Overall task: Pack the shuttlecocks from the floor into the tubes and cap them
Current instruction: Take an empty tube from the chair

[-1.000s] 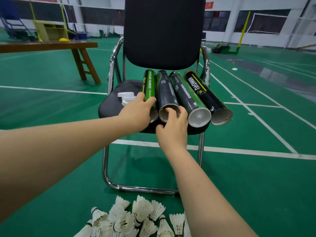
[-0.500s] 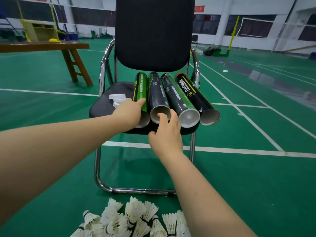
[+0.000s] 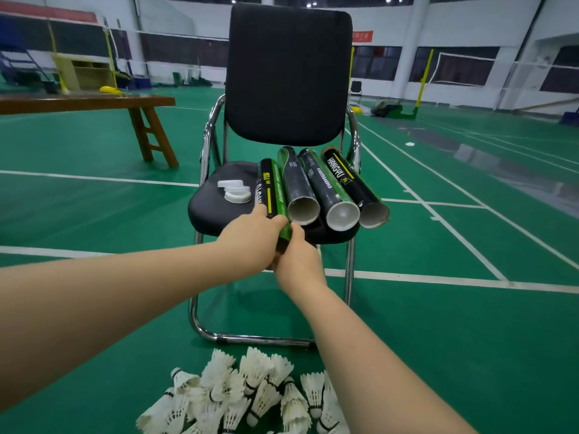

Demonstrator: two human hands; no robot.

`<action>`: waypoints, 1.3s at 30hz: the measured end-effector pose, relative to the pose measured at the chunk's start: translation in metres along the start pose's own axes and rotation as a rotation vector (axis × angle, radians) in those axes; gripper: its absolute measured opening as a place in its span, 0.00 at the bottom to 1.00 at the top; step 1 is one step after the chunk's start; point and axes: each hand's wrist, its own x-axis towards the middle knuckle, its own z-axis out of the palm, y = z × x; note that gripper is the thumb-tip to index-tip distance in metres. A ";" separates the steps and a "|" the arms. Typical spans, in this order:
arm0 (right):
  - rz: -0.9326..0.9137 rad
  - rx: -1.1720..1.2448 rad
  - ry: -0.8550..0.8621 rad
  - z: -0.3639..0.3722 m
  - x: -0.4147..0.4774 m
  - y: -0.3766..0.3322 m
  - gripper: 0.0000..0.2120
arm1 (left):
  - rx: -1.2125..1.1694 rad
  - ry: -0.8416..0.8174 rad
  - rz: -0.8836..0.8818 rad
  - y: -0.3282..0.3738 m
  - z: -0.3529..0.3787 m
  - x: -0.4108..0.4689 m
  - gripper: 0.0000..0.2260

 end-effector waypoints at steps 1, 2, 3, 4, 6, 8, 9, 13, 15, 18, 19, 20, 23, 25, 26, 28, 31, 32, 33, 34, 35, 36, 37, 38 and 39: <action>0.021 0.036 0.006 0.000 -0.006 0.000 0.22 | 0.011 -0.010 0.018 0.001 -0.001 -0.007 0.22; 0.042 0.070 0.016 0.000 -0.012 0.000 0.17 | 0.017 -0.021 0.036 0.002 0.000 -0.014 0.23; 0.060 0.097 0.027 -0.001 -0.018 0.000 0.13 | 0.011 -0.029 0.053 0.003 0.000 -0.021 0.25; 0.068 0.114 0.034 -0.002 -0.022 0.000 0.12 | -0.002 -0.030 0.069 0.004 0.000 -0.028 0.27; 0.055 0.120 0.042 -0.008 -0.031 0.000 0.11 | -0.025 -0.006 0.104 0.003 -0.001 -0.041 0.31; 0.034 0.100 0.052 -0.015 -0.039 0.002 0.11 | -0.022 0.036 0.151 0.001 -0.001 -0.054 0.36; 0.027 0.097 0.057 -0.017 -0.043 0.003 0.11 | -0.013 0.057 0.176 0.000 -0.002 -0.060 0.38; 0.005 0.082 0.054 -0.027 -0.064 0.003 0.14 | 0.034 0.154 0.275 -0.003 -0.003 -0.076 0.44; -0.008 0.091 0.062 -0.033 -0.075 0.001 0.15 | -0.001 0.210 0.345 -0.004 -0.007 -0.080 0.45; -0.016 0.126 0.091 -0.048 -0.092 -0.005 0.15 | -0.107 0.383 0.511 -0.004 -0.014 -0.082 0.44; -0.006 0.151 0.090 -0.053 -0.098 -0.008 0.14 | -0.145 0.427 0.546 -0.002 -0.017 -0.083 0.43; 0.008 0.175 0.089 -0.058 -0.103 -0.009 0.14 | -0.181 0.453 0.572 0.001 -0.020 -0.084 0.42; 0.030 0.205 0.093 -0.072 -0.120 -0.014 0.14 | -0.271 0.485 0.620 0.014 -0.031 -0.094 0.40; 0.044 0.228 0.088 -0.079 -0.133 -0.016 0.14 | -0.294 0.498 0.638 0.020 -0.036 -0.100 0.40; 0.052 0.237 0.083 -0.082 -0.138 -0.017 0.15 | -0.293 0.503 0.650 0.022 -0.039 -0.102 0.39; 0.062 0.270 0.076 -0.089 -0.149 -0.018 0.15 | -0.282 0.498 0.673 0.026 -0.045 -0.107 0.36; 0.076 0.312 0.053 -0.101 -0.162 -0.019 0.15 | -0.261 0.480 0.703 0.034 -0.058 -0.118 0.32; 0.077 0.319 0.038 -0.104 -0.165 -0.020 0.15 | -0.246 0.480 0.712 0.036 -0.062 -0.122 0.32; 0.076 0.325 0.018 -0.108 -0.168 -0.020 0.15 | -0.228 0.482 0.718 0.039 -0.065 -0.126 0.32; 0.080 0.331 -0.001 -0.110 -0.170 -0.021 0.15 | -0.213 0.484 0.721 0.042 -0.068 -0.130 0.32; 0.090 0.341 -0.018 -0.112 -0.172 -0.021 0.15 | -0.204 0.481 0.722 0.044 -0.070 -0.133 0.32; 0.106 0.356 -0.033 -0.113 -0.173 -0.021 0.14 | -0.203 0.467 0.720 0.045 -0.071 -0.136 0.31; 0.126 0.366 -0.050 -0.113 -0.173 -0.020 0.14 | -0.206 0.439 0.714 0.046 -0.072 -0.139 0.31; 0.148 0.371 -0.068 -0.111 -0.173 -0.021 0.14 | -0.213 0.402 0.703 0.046 -0.072 -0.141 0.32; 0.173 0.374 -0.090 -0.109 -0.172 -0.022 0.14 | -0.223 0.358 0.688 0.045 -0.072 -0.143 0.32</action>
